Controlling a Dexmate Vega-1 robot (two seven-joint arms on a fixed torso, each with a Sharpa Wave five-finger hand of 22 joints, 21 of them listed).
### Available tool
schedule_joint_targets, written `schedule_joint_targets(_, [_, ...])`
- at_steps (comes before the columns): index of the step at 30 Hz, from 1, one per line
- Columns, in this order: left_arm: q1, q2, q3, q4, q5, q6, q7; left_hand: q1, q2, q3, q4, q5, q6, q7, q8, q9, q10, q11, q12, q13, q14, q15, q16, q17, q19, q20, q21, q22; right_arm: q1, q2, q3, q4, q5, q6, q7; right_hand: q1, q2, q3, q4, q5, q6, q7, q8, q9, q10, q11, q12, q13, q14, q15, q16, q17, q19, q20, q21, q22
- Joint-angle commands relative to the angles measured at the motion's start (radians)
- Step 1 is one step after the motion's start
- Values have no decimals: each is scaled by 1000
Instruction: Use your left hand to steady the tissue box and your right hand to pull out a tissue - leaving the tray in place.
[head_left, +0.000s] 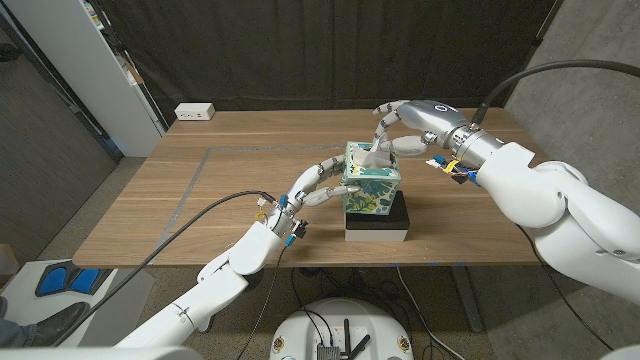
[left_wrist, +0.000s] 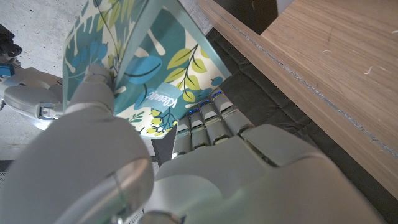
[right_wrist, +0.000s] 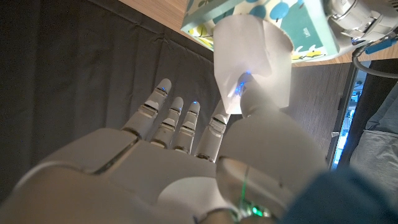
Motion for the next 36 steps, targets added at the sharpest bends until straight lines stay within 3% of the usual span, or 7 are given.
schedule_joint_targets(1, [4,2,-4,-6,4,6,8,4,10,-3,4,6,13,-1,3,2,8,0,0,5,7,-23,-2,4,9,1,-6,5,-19,12,7,13,12,25,-63,14,6,-3,6,-3,6,1,6,3,14,6,6,4,19,-3,11,6,15,-3,7,3])
schedule_joint_targets(17, [-9,2,2,8,-3,-3,-3,4,11,-4,4,6,13,-2,2,2,8,-1,-1,6,7,-23,-3,4,9,1,-6,5,-68,60,4,11,-43,32,-159,21,10,-9,12,-8,-7,1,14,14,22,7,7,7,39,-17,27,17,36,-9,13,5])
schedule_joint_targets(36, [-7,5,1,5,-8,-4,-7,6,13,-5,4,6,14,-1,2,2,10,0,-3,7,7,-22,-3,4,9,2,-6,5,-111,159,-3,42,-74,106,-311,19,16,-20,19,-15,-16,-1,24,23,34,-1,12,17,71,-32,50,34,64,-14,21,8])
